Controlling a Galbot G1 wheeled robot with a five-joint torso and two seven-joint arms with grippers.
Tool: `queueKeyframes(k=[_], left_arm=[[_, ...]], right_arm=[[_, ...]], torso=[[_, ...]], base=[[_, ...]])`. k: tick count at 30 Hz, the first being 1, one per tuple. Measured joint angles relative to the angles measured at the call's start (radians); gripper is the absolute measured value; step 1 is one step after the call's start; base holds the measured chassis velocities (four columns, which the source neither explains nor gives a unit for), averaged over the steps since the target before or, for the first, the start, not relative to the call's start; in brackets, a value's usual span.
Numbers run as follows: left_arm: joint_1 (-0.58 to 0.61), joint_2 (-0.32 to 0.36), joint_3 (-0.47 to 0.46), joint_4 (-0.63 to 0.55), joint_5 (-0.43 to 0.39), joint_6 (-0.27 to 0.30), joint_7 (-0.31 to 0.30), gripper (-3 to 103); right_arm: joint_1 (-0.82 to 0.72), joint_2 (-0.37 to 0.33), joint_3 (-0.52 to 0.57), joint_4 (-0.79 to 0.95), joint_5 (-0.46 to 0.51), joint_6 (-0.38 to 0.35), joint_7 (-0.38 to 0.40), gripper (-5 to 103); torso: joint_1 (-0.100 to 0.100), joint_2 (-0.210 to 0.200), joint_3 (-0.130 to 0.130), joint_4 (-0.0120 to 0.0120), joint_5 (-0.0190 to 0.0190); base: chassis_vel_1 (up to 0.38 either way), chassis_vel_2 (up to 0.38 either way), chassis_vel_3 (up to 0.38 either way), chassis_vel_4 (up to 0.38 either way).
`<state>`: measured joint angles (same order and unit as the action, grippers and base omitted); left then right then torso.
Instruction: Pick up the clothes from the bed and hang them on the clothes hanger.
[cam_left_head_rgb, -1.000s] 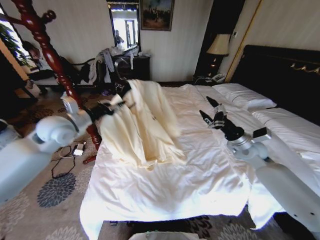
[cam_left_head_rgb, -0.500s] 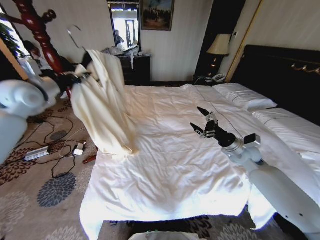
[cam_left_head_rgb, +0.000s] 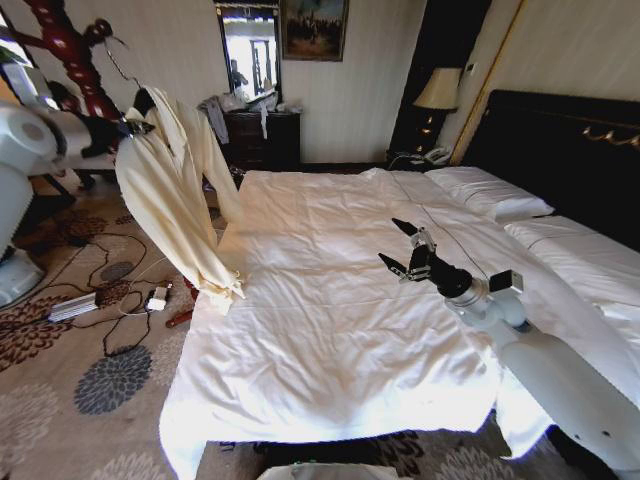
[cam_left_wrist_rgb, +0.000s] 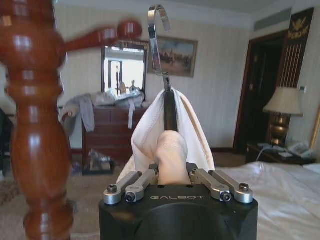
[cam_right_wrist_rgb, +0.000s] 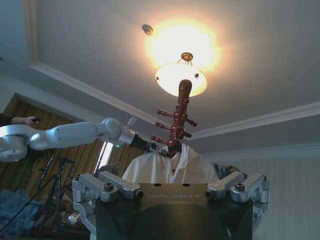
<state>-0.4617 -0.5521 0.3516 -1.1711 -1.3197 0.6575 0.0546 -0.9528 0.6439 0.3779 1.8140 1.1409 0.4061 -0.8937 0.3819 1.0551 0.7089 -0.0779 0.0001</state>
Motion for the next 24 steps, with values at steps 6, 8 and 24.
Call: queueKeyframes(k=[6,8,24], left_arm=[[-0.117,-0.031,0.064,0.075,-0.006,0.009,0.014,19],[-0.138,-0.037,0.076,0.096,-0.011,0.014,0.014,19],[-0.174,-0.102,0.120,0.259,0.000,0.039,0.022,19]], right_arm=[[-0.002,-0.003,0.005,-0.002,0.000,0.006,-0.018,100],[-0.002,-0.004,0.006,-0.003,0.000,0.007,-0.026,100],[-0.010,0.004,0.004,-0.013,-0.008,0.019,-0.058,100]], torso=[[0.000,0.000,0.000,-0.0001,-0.0001],[0.000,0.000,0.000,0.0000,-0.0001],[0.000,0.000,0.000,-0.0003,-0.0002]], base=[[0.000,0.000,0.000,0.000],[0.000,0.000,0.000,0.000],[0.000,0.000,0.000,0.000]])
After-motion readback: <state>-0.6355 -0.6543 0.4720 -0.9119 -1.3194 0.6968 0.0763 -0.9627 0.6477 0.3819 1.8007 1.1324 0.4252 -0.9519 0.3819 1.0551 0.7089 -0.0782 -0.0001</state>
